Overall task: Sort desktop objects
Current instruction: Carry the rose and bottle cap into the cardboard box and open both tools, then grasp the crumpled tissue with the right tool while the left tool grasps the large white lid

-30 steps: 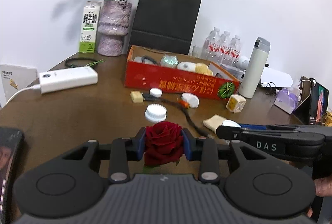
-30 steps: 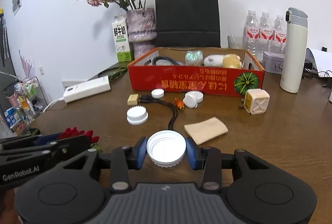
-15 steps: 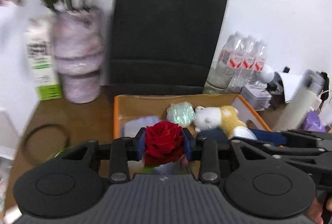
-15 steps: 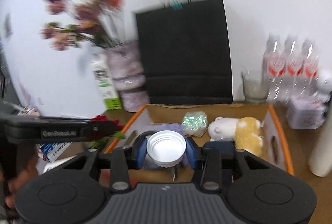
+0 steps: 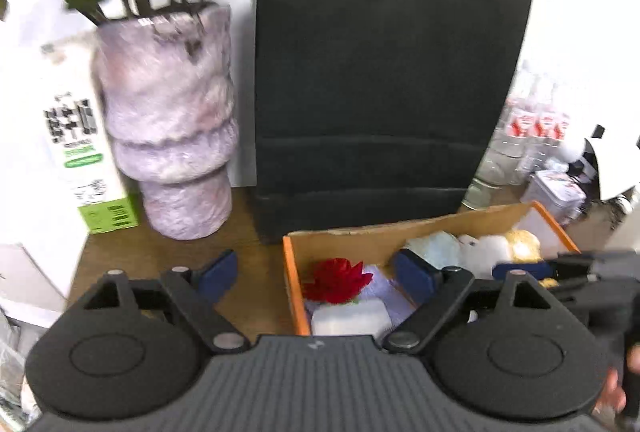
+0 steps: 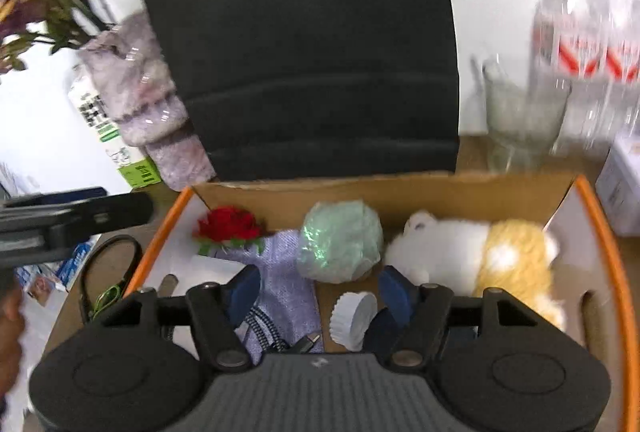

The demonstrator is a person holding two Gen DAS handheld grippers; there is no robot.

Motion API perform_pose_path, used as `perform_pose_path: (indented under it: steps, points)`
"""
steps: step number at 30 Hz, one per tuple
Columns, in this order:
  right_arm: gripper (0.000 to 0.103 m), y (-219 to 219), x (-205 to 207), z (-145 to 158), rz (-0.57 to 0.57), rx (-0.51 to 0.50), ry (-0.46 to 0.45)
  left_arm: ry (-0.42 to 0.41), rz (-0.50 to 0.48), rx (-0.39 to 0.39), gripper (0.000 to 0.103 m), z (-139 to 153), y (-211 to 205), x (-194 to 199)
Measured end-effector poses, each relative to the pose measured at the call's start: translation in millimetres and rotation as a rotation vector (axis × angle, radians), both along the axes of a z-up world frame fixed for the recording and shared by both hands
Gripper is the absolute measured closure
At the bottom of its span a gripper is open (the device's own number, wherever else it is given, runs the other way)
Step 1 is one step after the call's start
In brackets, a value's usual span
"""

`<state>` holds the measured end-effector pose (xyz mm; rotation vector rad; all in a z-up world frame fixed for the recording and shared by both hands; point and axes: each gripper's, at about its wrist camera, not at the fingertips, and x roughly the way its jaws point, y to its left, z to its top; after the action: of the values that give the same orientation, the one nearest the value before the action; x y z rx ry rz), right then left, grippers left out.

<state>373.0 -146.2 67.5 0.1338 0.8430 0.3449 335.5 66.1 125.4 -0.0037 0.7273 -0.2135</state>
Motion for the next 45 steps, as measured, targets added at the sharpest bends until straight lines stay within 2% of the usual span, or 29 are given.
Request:
perform_pose_path:
  steps: [2,4,6,9,11,14,19,21,26,29,32,35,37,41,43,45]
  points:
    - [0.037,0.6,-9.7,15.2,0.003,-0.014,-0.023,0.006,0.012,-0.015,0.014,18.8,1.2,-18.8]
    - [0.034,-2.1,-21.5,31.6,0.002,-0.033,-0.042,0.007,0.013,-0.039,0.004,35.9,0.1,-39.1]
    - [0.03,-4.2,-43.1,48.2,0.003,-0.036,-0.069,-0.005,-0.019,-0.077,0.002,54.5,-3.5,-66.6]
    - [0.021,-15.9,-91.6,70.2,0.012,-0.043,-0.133,-0.063,-0.04,-0.067,0.0,75.9,-16.1,-119.3]
    - [0.018,-25.0,-131.5,77.6,0.007,-0.058,-0.179,-0.078,0.0,-0.066,0.0,78.4,-20.4,-156.9]
    - [0.013,-37.9,-195.4,73.3,0.008,-0.065,-0.241,-0.093,0.099,-0.065,0.0,53.5,-27.8,-226.3]
    - [0.013,-59.0,-298.5,34.8,-0.029,-0.079,-0.268,-0.116,0.128,-0.221,0.0,-27.6,-31.5,-331.3]
    - [0.013,-64.0,-337.4,14.4,-0.045,-0.101,-0.29,-0.121,0.168,-0.246,0.0,-58.4,-34.4,-366.1]
    - [0.013,-76.6,-398.8,-29.4,-0.033,-0.031,-0.236,-0.117,0.211,-0.14,0.0,-101.5,-38.6,-406.2]
    - [0.013,-72.7,-422.3,-35.1,0.035,-0.05,-0.258,-0.108,0.21,-0.157,0.0,-110.5,-33.2,-413.6]
    - [0.013,-70.4,-430.1,-39.3,0.127,-0.034,-0.205,-0.121,0.215,-0.135,0.0,-114.9,-33.2,-414.5]
    - [0.017,-60.2,-435.2,-47.6,0.182,-0.08,-0.195,-0.129,0.214,-0.107,0.0,-117.5,-36.3,-417.3]
    - [0.037,-52.8,-435.8,-54.8,0.197,-0.125,-0.19,-0.121,0.206,-0.109,0.0,-117.3,-37.9,-415.7]
    - [0.047,-49.9,-432.8,-63.7,0.201,-0.148,-0.188,-0.133,0.179,-0.091,0.0,-114.1,-44.5,-405.4]
    - [0.07,-54.3,-428.9,-64.4,0.202,-0.133,-0.192,-0.167,0.161,-0.045,0.0,-110.1,-49.8,-392.2]
    - [0.081,-58.7,-422.1,-63.6,0.197,-0.119,-0.192,-0.202,0.144,-0.019,0.001,-108.3,-52.9,-376.7]
